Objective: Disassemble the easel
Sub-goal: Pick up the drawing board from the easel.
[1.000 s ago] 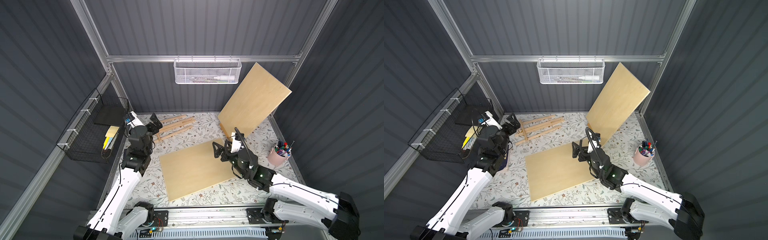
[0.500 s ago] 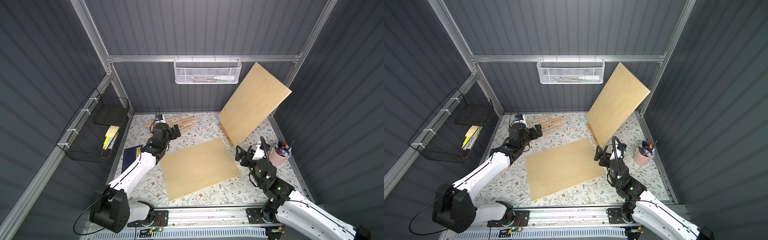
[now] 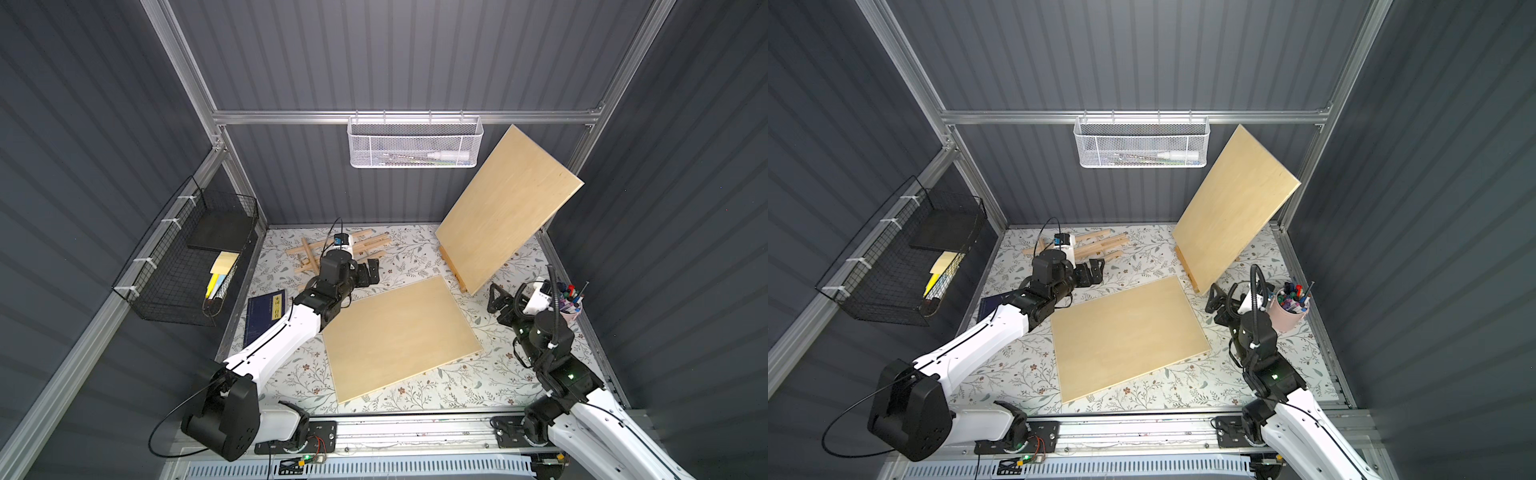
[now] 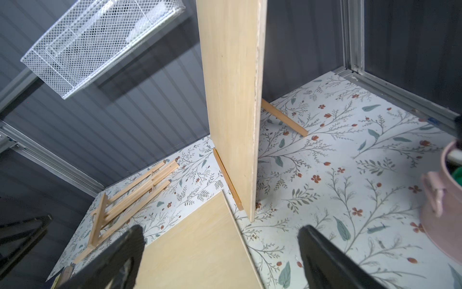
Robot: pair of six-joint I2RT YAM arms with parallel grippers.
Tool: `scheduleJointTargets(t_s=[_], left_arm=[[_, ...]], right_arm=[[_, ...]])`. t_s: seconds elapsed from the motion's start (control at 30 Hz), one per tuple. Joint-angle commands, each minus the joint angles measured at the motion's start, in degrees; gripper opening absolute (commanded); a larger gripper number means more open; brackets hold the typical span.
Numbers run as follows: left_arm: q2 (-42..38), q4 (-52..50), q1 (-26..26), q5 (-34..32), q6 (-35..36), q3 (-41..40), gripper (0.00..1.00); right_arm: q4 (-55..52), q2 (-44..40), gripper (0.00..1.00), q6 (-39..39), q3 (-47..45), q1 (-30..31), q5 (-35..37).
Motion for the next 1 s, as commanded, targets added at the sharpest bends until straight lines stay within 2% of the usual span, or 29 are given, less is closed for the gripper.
scheduleJointTargets(t_s=[0.0, 0.27, 0.4, 0.5, 0.7, 0.73, 0.83, 0.97], left_arm=[[-1.3, 1.0, -0.7, 3.4, 1.3, 1.8, 1.0], [-4.5, 2.0, -2.3, 6.7, 0.0, 2.3, 0.99], [-6.5, 0.0, -5.9, 5.7, -0.9, 5.7, 0.99], [-9.2, -1.8, -9.1, 4.1, -0.4, 5.9, 0.99], [-12.6, -1.2, -11.7, 0.3, 0.6, -4.7, 0.99], [-12.5, -0.4, -12.2, -0.8, 0.0, -5.6, 0.99], [-11.5, 1.1, -13.0, 2.0, 1.2, -5.2, 0.99], [-10.3, 0.1, -13.1, 1.6, 1.3, -5.1, 0.99]], right_arm=[[-3.4, 1.8, 0.98, -2.4, 5.6, -3.5, -6.3], [-5.6, 10.5, 0.98, -1.2, 15.7, -14.7, -19.4], [-5.5, 15.6, 0.98, 0.7, 18.4, -19.7, -24.1], [-3.8, 18.3, 0.99, 1.0, 18.2, -22.4, -26.8], [4.4, 22.8, 0.97, 3.0, 14.9, -26.6, -29.9], [6.3, 23.5, 0.94, 3.1, 14.3, -27.0, -30.5], [14.6, 26.1, 0.92, 1.5, 12.3, -27.2, -31.8], [17.3, 30.1, 0.9, -1.4, 12.4, -28.4, -32.1]])
